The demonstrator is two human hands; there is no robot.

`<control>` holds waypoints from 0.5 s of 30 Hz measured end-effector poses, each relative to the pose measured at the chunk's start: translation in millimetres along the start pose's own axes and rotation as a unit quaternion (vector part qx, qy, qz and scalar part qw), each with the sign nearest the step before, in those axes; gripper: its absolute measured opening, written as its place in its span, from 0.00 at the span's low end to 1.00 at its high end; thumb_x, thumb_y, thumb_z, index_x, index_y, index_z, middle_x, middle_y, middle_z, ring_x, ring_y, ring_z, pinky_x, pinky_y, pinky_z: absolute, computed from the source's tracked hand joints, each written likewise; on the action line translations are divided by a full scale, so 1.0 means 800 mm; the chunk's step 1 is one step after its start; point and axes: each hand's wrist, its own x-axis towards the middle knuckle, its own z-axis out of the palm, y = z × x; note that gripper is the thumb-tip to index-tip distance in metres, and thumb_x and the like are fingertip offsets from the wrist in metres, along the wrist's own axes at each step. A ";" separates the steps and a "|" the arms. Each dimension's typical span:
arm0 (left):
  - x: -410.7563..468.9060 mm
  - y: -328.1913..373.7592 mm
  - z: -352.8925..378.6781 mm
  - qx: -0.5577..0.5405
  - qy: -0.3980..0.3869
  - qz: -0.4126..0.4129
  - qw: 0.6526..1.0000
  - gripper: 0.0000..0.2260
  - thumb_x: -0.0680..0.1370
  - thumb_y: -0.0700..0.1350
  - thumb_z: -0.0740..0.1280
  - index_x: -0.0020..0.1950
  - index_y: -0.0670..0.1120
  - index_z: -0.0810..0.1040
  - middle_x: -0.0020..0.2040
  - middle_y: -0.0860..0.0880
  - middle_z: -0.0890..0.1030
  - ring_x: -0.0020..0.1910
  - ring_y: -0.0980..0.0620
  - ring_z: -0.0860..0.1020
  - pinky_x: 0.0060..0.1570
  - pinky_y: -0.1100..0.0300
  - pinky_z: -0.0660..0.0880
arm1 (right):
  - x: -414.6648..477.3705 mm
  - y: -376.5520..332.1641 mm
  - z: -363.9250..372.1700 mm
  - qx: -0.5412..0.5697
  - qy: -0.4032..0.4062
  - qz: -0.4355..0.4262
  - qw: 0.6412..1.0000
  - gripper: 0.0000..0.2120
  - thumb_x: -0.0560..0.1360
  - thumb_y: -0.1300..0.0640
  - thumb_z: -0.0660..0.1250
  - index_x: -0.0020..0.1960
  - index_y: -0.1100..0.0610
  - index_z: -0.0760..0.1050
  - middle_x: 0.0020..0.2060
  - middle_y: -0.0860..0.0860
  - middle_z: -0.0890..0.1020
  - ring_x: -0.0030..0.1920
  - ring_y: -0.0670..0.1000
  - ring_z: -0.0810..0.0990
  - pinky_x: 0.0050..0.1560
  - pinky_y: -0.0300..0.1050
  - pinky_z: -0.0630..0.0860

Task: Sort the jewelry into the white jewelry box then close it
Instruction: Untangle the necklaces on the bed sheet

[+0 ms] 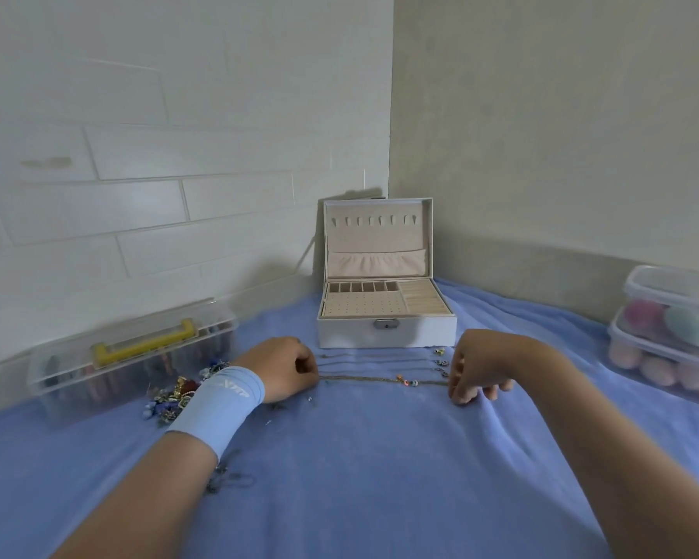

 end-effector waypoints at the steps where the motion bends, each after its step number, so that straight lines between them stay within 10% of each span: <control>1: 0.000 0.000 0.001 0.002 -0.008 0.000 1.000 0.03 0.77 0.52 0.67 0.43 0.57 0.79 0.46 0.58 0.77 0.45 0.55 0.75 0.45 0.62 0.68 | -0.001 -0.002 0.000 -0.008 0.001 0.005 1.000 0.07 0.69 0.55 0.77 0.47 0.53 0.86 0.22 0.44 0.79 0.26 0.44 0.77 0.28 0.36 0.71; 8: -0.007 -0.016 -0.015 -0.062 0.010 -0.007 0.998 0.03 0.79 0.50 0.66 0.48 0.57 0.78 0.45 0.61 0.78 0.42 0.62 0.74 0.47 0.62 0.70 | -0.019 -0.019 -0.017 -0.083 0.002 -0.002 0.997 0.13 0.71 0.54 0.77 0.55 0.54 0.84 0.36 0.44 0.83 0.30 0.44 0.80 0.27 0.35 0.70; 15: -0.031 -0.030 -0.033 -0.040 -0.006 -0.001 0.999 0.03 0.79 0.49 0.67 0.48 0.57 0.79 0.44 0.59 0.77 0.40 0.61 0.74 0.39 0.68 0.68 | 0.003 -0.106 -0.002 0.039 0.080 -0.211 0.973 0.02 0.73 0.55 0.74 0.45 0.48 0.84 0.36 0.44 0.83 0.25 0.43 0.76 0.30 0.34 0.71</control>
